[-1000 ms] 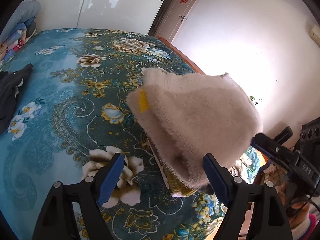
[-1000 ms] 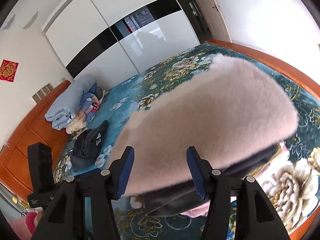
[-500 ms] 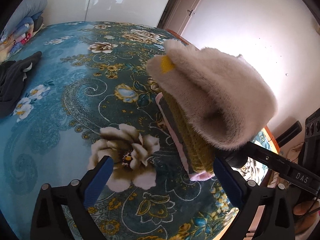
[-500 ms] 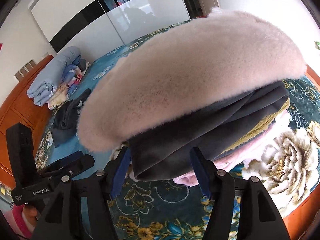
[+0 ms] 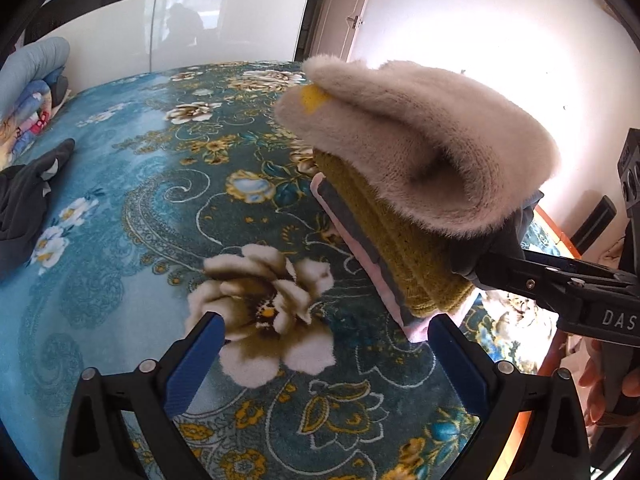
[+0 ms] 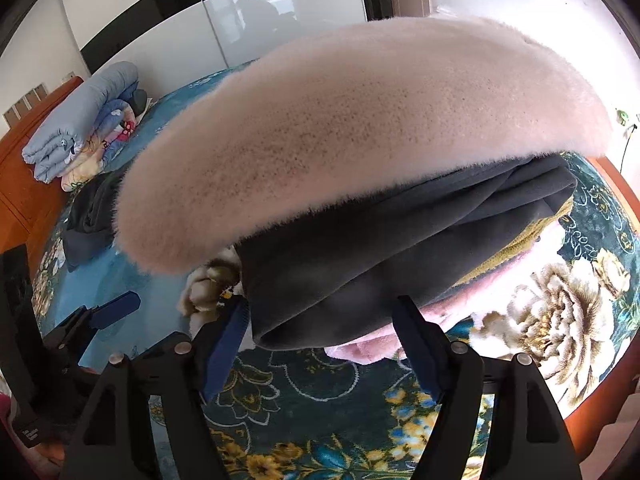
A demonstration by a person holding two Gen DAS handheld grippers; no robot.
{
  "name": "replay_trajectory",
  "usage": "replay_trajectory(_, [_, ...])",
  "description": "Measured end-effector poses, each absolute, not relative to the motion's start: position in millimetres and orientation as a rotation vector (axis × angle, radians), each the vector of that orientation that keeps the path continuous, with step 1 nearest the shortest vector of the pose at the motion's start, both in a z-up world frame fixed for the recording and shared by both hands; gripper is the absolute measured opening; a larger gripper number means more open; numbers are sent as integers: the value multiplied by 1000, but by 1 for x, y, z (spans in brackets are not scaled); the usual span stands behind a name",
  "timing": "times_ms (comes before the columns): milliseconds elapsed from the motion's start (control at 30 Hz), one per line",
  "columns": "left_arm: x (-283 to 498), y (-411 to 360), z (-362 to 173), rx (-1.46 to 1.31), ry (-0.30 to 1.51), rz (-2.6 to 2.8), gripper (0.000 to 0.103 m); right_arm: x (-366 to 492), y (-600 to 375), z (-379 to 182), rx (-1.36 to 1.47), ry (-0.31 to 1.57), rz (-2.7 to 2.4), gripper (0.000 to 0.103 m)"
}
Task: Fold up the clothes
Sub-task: 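Open both grippers and release the sweater on the stack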
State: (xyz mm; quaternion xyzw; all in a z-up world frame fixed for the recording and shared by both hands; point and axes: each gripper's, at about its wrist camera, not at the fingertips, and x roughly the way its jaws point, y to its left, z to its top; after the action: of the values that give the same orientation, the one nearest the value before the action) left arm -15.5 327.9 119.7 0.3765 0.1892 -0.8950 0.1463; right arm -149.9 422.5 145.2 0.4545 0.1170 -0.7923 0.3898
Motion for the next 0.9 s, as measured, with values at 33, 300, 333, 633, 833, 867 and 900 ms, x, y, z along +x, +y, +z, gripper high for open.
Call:
replay_trajectory(33, [-15, 328, 119, 1078, 544, -2578, 103, -149, 425, 145, 1160, 307, -2017, 86])
replay_trajectory(300, [-16, 328, 126, 960, 535, -2605, 103, -144, 425, 147, 1139, 330, -2055, 87])
replay_trajectory(333, [-17, 328, 127, 949, 550, -2612, 103, -144, 427, 148, 1133, 325, -2067, 87])
replay_trajectory(633, [-32, 338, 131, 902, 614, -2647, 103, -149, 446, 162, 1086, 284, -2166, 87])
replay_trajectory(833, [-31, 334, 127, 917, 663, -2623, 103, -151, 448, 161, 1105, 274, -2169, 87])
replay_trajectory(867, [-30, 333, 125, 921, 669, -2618, 103, -150, 446, 161, 1105, 279, -2171, 87])
replay_trajectory(900, [-29, 332, 124, 925, 675, -2613, 103, -149, 445, 161, 1101, 285, -2173, 87])
